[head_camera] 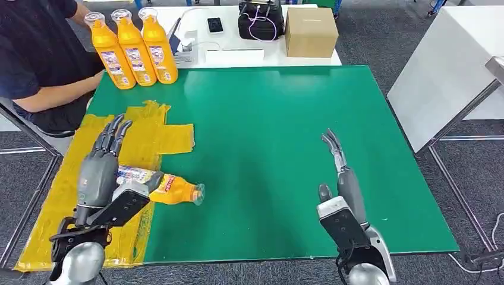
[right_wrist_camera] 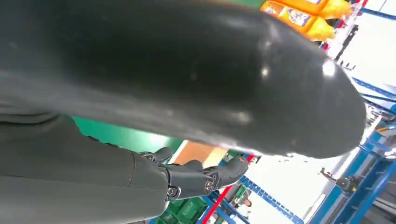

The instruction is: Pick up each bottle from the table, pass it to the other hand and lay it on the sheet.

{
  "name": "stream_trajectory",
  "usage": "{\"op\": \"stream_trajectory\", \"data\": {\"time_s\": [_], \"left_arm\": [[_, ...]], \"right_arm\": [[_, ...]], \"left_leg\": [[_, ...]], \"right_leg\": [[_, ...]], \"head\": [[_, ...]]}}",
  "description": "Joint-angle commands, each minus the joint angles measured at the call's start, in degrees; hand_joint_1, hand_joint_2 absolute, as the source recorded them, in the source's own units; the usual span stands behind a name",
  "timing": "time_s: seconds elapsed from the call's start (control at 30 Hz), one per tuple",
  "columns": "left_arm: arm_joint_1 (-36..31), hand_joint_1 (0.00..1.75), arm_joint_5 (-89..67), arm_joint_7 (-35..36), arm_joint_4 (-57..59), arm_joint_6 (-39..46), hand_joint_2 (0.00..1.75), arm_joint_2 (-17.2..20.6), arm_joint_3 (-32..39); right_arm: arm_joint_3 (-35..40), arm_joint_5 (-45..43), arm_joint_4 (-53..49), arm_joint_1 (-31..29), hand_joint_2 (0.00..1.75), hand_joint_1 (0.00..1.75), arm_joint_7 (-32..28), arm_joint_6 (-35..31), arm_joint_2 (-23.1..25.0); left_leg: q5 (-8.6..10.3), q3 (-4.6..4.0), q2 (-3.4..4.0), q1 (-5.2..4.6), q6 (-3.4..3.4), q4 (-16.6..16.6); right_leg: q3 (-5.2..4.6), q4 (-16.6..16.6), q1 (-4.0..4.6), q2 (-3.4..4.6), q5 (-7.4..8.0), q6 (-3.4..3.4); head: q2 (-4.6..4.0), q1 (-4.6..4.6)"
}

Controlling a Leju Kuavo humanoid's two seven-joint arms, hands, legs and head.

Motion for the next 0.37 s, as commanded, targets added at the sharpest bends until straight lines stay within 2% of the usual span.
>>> {"op": "stream_trajectory", "data": {"time_s": [0.03,0.1,0.13,0.23,0.37], "left_arm": [[2.25,0.00,33.08,-6.84,-4.19,-3.66,0.00,-6.02,1.18],[3.69,0.00,44.69,-10.06,-4.09,-5.06,0.00,-5.63,-1.69],[4.33,0.00,50.05,-12.46,-2.99,-7.26,1.75,-5.37,-6.15],[1.60,0.00,49.45,-14.00,2.11,-5.40,1.75,-3.81,-15.81],[0.09,0.00,50.08,-13.64,3.35,-5.00,1.75,-2.68,-18.94]], "right_arm": [[0.22,-1.24,0.64,0.59,0.00,0.00,-3.20,-4.23,-0.59],[0.99,-5.64,0.90,0.32,0.00,0.00,-5.98,-9.22,-0.30],[2.41,-11.20,1.53,-0.39,0.00,0.00,-9.59,-11.41,-0.05],[5.91,-11.23,3.47,-2.82,0.00,0.00,-11.12,-15.79,0.18],[9.73,-10.44,4.50,-4.76,0.00,0.00,-11.34,-16.89,-0.40]], "left_leg": [[-0.07,0.13,0.05,0.01,-0.02,0.01],[-0.09,0.21,0.11,-0.01,-0.01,-0.04],[-0.16,0.35,0.15,0.00,-0.02,-0.04],[-0.05,0.19,0.02,-0.01,0.00,-0.06],[0.00,0.09,-0.12,-0.04,0.01,-0.05]], "right_leg": [[0.16,-0.03,0.02,0.02,-0.06,0.01],[0.22,-0.05,-0.01,0.09,-0.07,0.02],[0.37,-0.08,-0.01,0.11,-0.12,0.02],[0.23,-0.08,-0.02,-0.01,-0.06,0.02],[0.12,-0.05,-0.08,-0.05,-0.02,0.02]], "head": [[0.00,0.02],[0.00,0.00],[0.00,0.00],[0.00,0.00],[0.00,0.00]]}}
